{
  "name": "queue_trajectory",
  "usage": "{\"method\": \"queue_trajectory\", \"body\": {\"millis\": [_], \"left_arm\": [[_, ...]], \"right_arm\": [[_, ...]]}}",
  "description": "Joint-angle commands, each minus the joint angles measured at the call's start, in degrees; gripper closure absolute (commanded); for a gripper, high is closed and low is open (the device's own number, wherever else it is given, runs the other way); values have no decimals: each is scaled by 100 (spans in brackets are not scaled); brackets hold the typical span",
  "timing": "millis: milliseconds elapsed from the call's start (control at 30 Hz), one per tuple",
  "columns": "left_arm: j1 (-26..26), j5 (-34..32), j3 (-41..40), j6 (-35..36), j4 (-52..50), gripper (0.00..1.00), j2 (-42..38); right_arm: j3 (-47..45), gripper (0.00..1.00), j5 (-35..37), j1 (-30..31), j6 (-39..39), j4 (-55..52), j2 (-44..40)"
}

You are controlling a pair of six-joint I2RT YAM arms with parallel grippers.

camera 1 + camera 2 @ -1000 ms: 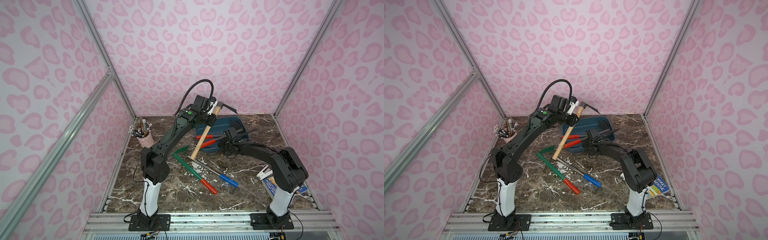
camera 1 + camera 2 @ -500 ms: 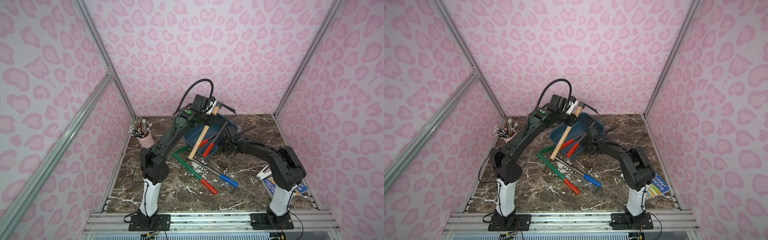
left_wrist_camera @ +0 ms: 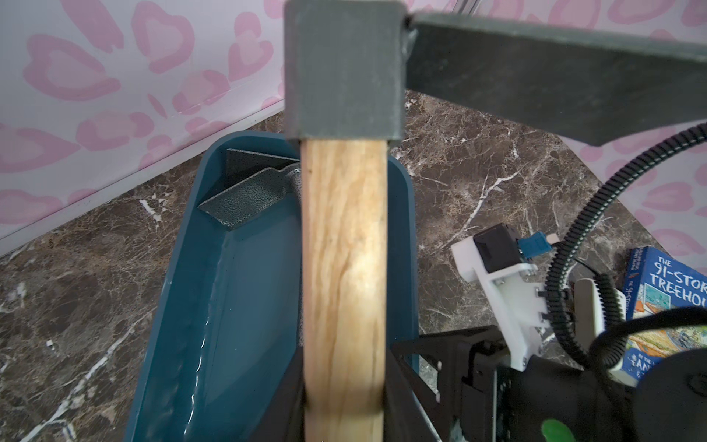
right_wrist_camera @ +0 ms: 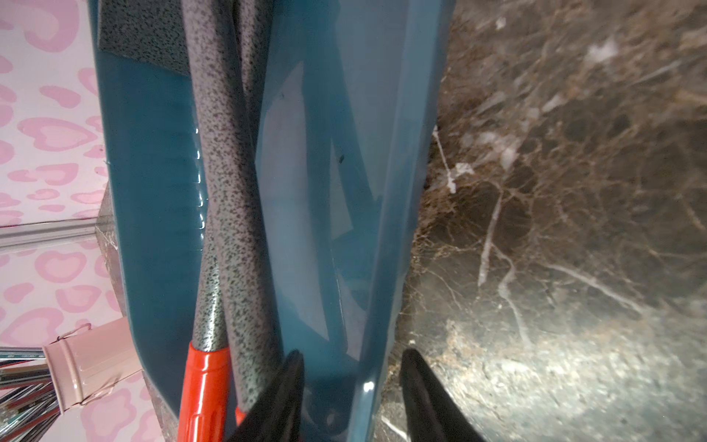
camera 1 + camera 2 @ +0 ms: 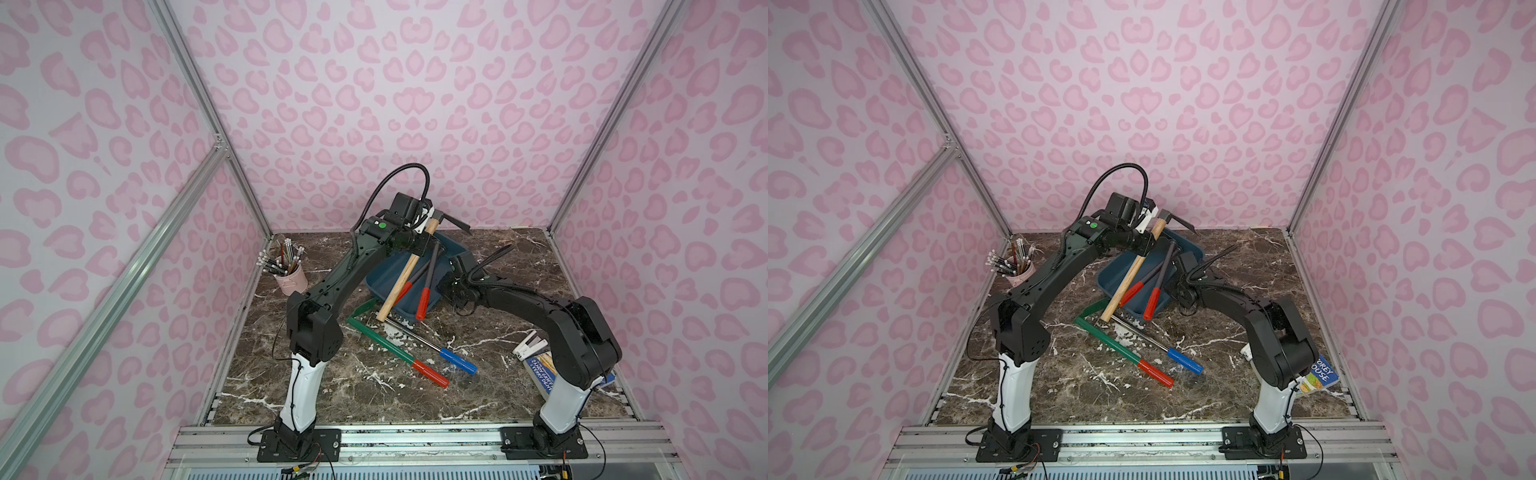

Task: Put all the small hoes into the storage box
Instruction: Adjust the storage box at the center of the board, then place the hoe in the storage box.

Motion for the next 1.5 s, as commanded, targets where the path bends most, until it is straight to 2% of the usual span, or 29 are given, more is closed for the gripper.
{"method": "queue_trajectory", "body": {"millis": [0,267,933,1100,1467], "left_arm": [[36,-62,109,-9,300,96,59],[175,-114,375,-11,158,96,370],[282,113,1016,-469,68,96,1236],[328,122,1042,-574,68,96,1293],[344,107,1042,-715,66,96,1520]], "right_arm": [[-188,50,-62,-18,-218,374,-140],[-1208,39,-125,-158,-445,1430,-1135],[-1905,22,47,-225,-1783,1473,-3040],[-1815,15,-65,-220,-2180,1335,-3246],[-1747,16,-91,-220,-2435,1092,-3361]]}}
